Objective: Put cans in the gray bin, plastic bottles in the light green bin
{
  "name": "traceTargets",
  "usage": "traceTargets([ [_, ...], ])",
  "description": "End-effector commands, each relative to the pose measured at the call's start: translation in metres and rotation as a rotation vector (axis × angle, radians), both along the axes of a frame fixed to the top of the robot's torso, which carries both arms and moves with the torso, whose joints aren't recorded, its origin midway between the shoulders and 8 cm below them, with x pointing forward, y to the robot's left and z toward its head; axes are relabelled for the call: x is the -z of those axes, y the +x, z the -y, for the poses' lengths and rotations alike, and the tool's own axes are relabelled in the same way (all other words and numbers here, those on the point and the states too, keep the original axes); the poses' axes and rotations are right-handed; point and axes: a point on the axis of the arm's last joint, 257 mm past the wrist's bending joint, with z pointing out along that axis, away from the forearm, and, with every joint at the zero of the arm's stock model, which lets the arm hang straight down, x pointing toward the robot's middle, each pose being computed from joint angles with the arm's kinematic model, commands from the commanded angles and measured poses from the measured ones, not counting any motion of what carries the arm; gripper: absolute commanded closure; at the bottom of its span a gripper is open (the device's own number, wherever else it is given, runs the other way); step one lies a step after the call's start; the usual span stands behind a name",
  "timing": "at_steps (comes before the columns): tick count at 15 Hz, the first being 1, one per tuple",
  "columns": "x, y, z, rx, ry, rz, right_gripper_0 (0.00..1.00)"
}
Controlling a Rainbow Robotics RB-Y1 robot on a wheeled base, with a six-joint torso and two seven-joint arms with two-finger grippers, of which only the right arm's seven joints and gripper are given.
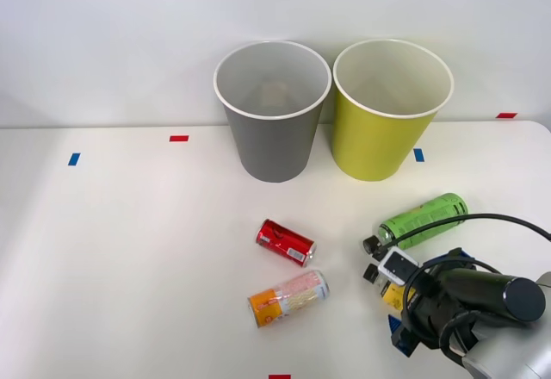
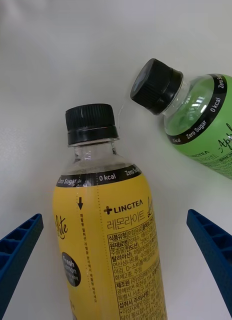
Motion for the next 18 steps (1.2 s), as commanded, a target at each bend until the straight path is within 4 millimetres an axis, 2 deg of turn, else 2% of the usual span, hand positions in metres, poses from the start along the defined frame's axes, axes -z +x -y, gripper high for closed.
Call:
traceTargets([
  [1,0.000,0.001,0.002,-0.006,-0.017,0.003,0.00],
  [4,0.009,0.002,-0.003,-0.001,-0.008,-0.018,0.00],
  [9,0.013,0.004,-0.003,-0.005,-0.020,-0.020,0.00],
  [10,0.013,0.005,-0.003,-0.011,-0.023,-0.019,0.76],
  [11,0.012,0.006,-0.001,-0.010,-0.031,-0.012,1.00],
  [18,0.016,0.001,-0.001,-0.031,-0.038,-0.015,1.00],
])
